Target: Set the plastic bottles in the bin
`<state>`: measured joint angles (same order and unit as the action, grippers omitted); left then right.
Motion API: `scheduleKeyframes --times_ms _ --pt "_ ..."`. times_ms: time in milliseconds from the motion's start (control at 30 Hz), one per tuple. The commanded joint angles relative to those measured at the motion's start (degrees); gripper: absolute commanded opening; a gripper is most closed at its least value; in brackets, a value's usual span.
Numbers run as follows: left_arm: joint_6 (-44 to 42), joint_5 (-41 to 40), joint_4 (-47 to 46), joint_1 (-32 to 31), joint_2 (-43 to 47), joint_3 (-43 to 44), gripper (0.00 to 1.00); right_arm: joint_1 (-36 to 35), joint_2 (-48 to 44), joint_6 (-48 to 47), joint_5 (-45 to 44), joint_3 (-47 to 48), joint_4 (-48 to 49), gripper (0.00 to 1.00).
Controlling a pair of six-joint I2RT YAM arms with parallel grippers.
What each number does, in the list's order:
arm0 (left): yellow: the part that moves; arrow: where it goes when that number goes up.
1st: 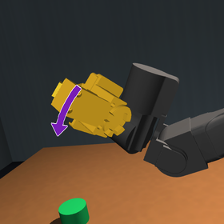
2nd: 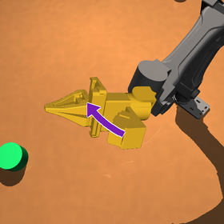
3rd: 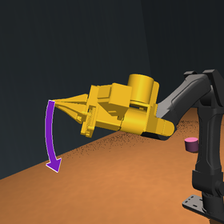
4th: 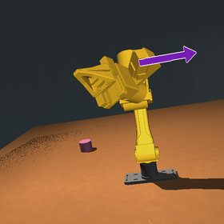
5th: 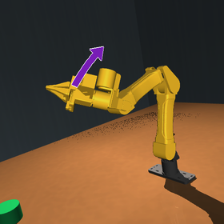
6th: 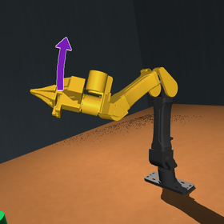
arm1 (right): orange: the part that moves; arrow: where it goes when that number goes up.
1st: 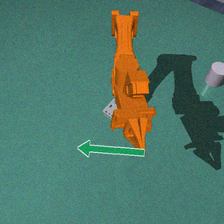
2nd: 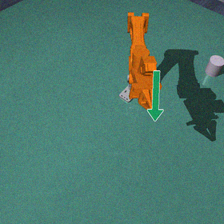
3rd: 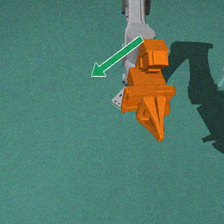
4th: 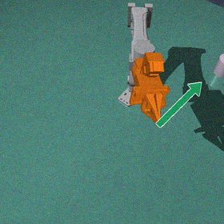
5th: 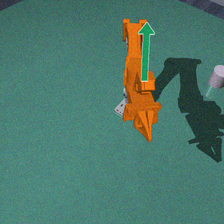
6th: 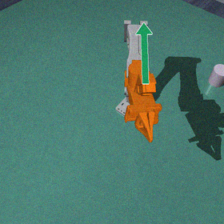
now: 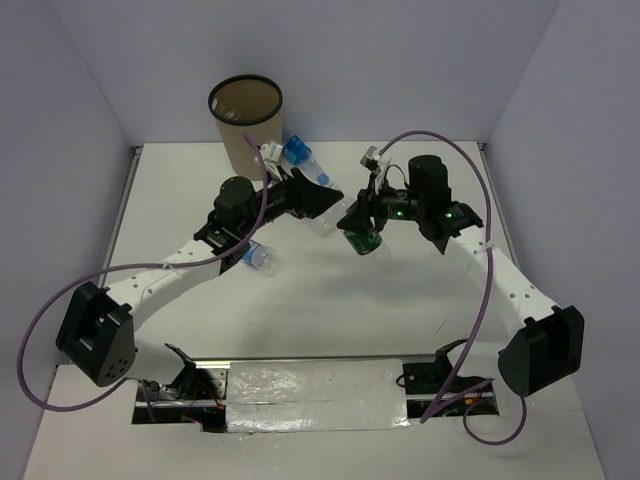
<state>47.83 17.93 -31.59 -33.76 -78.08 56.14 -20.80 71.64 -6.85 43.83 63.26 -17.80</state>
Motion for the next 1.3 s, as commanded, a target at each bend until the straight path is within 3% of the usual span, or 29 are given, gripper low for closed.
scheduleKeyframes --times_ms 0,67,133,167,200,267,300,400,433,567,767,900,1033,1267 --pt "-0.72 -1.14 -6.64 -2.01 -2.59 3.53 0.82 0.05 0.00 6.67 2.39 3.62 6.98 0.13" --pt "-1.07 -1.41 -6.03 -3.24 -3.82 4.93 0.79 0.14 -0.44 8.77 2.83 2.92 9.09 0.14" --pt "-0.99 -0.89 -5.49 -3.94 -5.58 5.91 0.68 0.14 -1.06 9.66 3.54 2.21 10.33 0.15" --pt "-0.73 -0.27 -5.58 -4.03 -6.02 6.26 0.59 0.14 -1.32 10.01 3.71 1.95 10.94 0.18" --pt "-0.12 0.69 -5.24 -4.03 -6.98 6.61 0.43 0.23 -1.76 10.19 3.71 1.51 11.21 0.20" --pt "-0.20 0.87 -5.06 -4.03 -7.34 7.49 0.30 0.32 -2.20 10.10 4.15 1.07 11.74 0.30" --pt "-0.63 0.18 -4.80 -4.03 -7.35 7.75 0.18 0.58 -2.38 9.84 4.42 0.64 11.65 0.36" --pt "-3.53 -2.28 -0.77 -3.95 -6.56 9.60 0.00 1.89 -2.90 7.74 4.68 0.37 10.25 0.81" --pt "-4.67 -4.55 2.64 -3.77 -6.21 11.17 0.00 2.51 -3.25 5.90 3.99 0.37 9.29 0.99" --pt "-9.68 -10.10 9.86 0.00 -5.15 15.04 0.00 8.56 -6.41 3.52 6.43 -0.86 9.45 1.00" --pt "-16.00 -15.20 19.27 11.68 -9.35 29.09 0.00 17.71 -12.04 -1.84 13.72 -3.58 7.96 1.00" --pt "-18.48 -19.76 19.21 17.93 -13.75 40.94 0.00 18.77 -14.59 -4.83 14.70 -7.10 8.31 1.00" --pt "-17.96 -25.75 14.38 22.58 -18.41 47.21 0.00 18.78 -13.72 -6.68 15.23 -9.04 9.10 1.00" --pt "-25.67 -36.91 12.52 23.47 -32.89 60.39 0.00 18.95 -8.10 -7.82 15.23 -8.95 10.77 1.00"
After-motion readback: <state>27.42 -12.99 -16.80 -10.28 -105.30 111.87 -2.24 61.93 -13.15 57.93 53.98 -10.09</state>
